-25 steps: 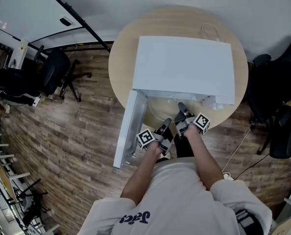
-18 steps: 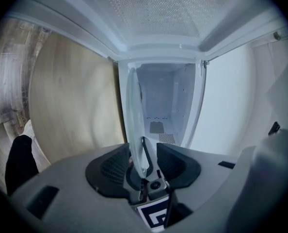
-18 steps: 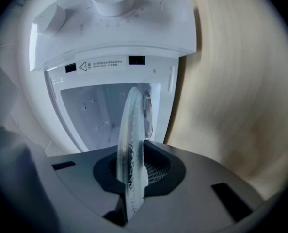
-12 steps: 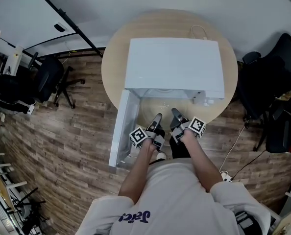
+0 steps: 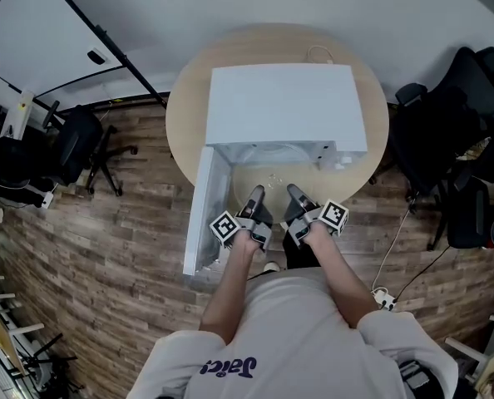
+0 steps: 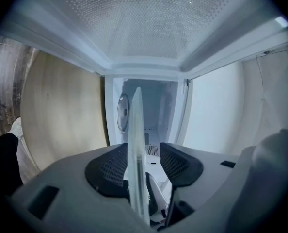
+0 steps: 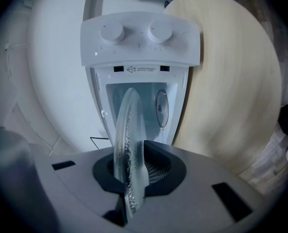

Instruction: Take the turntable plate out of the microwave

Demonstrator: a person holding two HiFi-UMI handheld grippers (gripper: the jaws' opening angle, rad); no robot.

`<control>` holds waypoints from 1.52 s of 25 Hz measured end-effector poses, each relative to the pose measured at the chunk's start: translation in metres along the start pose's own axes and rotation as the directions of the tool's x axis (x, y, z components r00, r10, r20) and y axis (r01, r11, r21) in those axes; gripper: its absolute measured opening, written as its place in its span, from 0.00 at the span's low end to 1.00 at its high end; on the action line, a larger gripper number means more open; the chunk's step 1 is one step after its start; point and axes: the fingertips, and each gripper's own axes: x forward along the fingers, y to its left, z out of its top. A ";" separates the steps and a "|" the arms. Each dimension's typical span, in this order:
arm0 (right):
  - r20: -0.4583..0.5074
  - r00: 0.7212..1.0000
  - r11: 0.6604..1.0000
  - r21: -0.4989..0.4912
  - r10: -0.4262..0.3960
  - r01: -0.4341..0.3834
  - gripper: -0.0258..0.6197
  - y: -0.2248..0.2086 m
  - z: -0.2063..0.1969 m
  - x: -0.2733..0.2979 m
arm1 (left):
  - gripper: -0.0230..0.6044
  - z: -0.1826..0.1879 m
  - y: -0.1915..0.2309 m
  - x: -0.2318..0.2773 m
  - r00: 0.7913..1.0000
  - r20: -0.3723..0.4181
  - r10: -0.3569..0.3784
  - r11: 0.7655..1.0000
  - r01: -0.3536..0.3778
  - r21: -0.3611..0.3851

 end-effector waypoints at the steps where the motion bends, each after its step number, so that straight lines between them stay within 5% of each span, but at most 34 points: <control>1: 0.005 1.000 1.000 -0.001 0.005 -0.005 0.09 0.004 -0.002 -0.004 | 0.35 -0.003 -0.004 -0.001 1.000 -0.006 -0.006 1.000 0.006 0.004; 5: 0.023 0.999 1.000 -0.014 0.028 -0.028 0.09 0.024 -0.010 -0.017 | 0.12 -0.015 -0.020 -0.008 0.999 -0.033 -0.024 1.000 0.023 -0.012; 18: 0.038 0.999 0.996 -0.080 0.032 -0.028 0.09 0.094 -0.032 -0.054 | 0.09 -0.040 -0.092 -0.035 0.997 -0.071 0.031 0.999 -0.030 0.011; 28: 0.038 0.989 0.977 -0.165 0.145 -0.137 0.09 0.167 -0.042 -0.063 | 0.09 -0.045 -0.175 -0.043 0.995 -0.096 -0.030 0.994 0.040 0.100; 38: 0.027 0.988 0.978 -0.153 0.149 -0.144 0.09 0.191 -0.048 -0.052 | 0.09 -0.033 -0.197 -0.043 0.995 -0.083 -0.052 0.994 0.059 0.088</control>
